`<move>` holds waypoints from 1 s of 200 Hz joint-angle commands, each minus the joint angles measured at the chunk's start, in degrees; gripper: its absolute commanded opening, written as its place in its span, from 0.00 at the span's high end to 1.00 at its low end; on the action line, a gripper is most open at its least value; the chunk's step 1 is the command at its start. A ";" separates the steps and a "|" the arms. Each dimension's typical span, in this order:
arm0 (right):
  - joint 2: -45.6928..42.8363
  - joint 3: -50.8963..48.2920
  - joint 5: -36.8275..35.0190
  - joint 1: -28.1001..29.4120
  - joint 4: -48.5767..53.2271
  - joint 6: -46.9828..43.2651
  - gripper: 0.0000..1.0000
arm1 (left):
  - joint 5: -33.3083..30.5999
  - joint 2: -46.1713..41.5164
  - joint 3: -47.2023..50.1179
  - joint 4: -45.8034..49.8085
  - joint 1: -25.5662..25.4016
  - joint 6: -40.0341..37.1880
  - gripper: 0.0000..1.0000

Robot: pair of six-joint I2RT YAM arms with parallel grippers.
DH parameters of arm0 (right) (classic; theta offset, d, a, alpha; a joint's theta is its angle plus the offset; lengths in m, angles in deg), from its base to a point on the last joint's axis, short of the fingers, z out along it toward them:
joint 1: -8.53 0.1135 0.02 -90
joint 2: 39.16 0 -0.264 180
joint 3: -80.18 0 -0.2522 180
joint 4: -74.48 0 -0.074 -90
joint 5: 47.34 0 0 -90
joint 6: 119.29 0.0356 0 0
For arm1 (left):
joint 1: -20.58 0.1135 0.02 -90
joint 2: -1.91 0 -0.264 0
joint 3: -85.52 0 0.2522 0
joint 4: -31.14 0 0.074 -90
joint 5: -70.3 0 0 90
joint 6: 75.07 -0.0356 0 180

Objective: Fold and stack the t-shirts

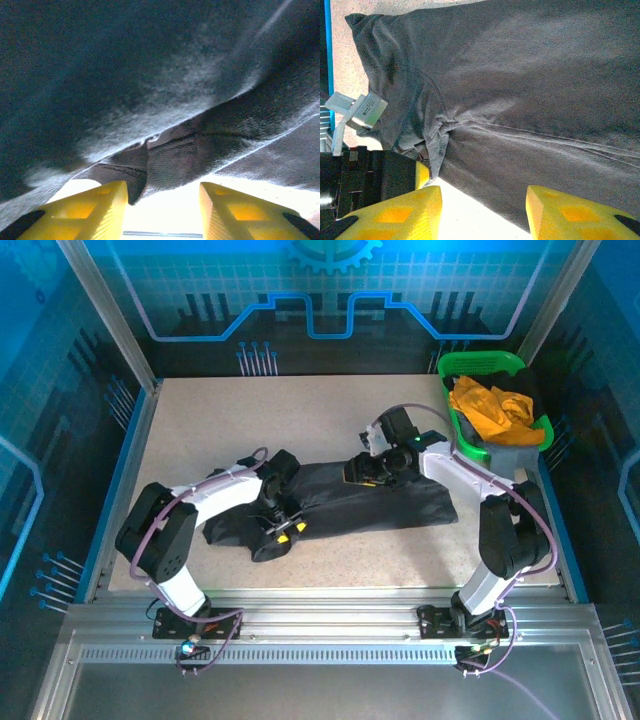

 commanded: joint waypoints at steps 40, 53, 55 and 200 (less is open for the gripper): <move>-2.21 -0.48 2.56 -0.40 -0.77 0.53 0.51 | -2.82 0.03 2.03 -4.01 -0.72 -0.98 0.60; -2.38 -0.13 2.60 -0.43 -0.26 0.32 0.51 | -2.61 1.26 1.47 -4.91 -1.05 -0.86 0.65; -2.38 -0.09 2.60 -0.42 -0.16 0.34 0.51 | -2.71 1.40 1.36 -4.95 -1.13 -0.93 0.65; -3.09 -2.34 2.36 -1.31 -0.18 0.09 0.51 | -1.42 4.61 -7.32 2.89 -8.82 -5.74 1.00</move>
